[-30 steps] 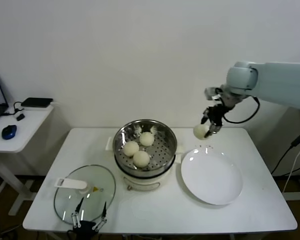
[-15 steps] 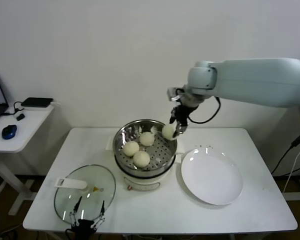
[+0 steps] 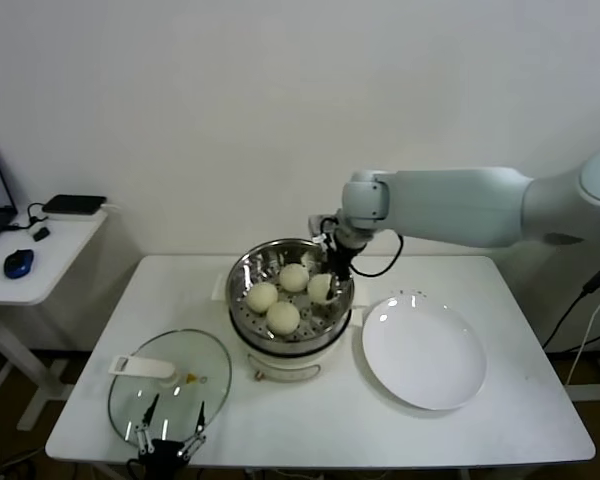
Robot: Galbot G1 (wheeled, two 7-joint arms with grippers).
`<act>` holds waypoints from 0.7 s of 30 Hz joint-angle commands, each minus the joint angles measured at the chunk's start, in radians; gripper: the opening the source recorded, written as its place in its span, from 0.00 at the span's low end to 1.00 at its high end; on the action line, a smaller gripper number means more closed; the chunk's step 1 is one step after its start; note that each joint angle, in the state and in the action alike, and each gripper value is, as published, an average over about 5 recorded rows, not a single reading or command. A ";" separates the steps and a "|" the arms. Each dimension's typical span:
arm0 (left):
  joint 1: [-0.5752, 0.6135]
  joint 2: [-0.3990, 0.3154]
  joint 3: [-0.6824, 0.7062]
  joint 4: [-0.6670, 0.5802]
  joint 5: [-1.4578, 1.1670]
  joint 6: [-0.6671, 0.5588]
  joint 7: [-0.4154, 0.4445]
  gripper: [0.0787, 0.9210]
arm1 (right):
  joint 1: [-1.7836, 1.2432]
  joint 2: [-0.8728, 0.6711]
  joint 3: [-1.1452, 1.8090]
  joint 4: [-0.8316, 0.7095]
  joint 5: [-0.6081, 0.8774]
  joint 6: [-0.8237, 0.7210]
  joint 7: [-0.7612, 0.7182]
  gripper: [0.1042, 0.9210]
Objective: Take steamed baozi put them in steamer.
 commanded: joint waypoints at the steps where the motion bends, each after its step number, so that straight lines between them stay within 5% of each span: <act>1: 0.000 -0.037 0.002 -0.002 -0.003 0.000 0.000 0.88 | -0.118 0.036 0.032 -0.053 -0.046 -0.007 0.026 0.62; 9: 0.002 -0.037 0.001 -0.005 -0.003 -0.001 -0.001 0.88 | -0.100 0.029 0.043 -0.056 -0.036 -0.003 0.044 0.66; 13: 0.005 -0.037 0.001 -0.010 -0.003 0.000 -0.001 0.88 | -0.003 -0.010 0.012 -0.022 0.034 0.002 0.009 0.76; 21: 0.015 -0.034 0.004 -0.017 0.004 0.003 -0.001 0.88 | 0.275 -0.203 -0.087 0.124 0.140 0.037 -0.101 0.88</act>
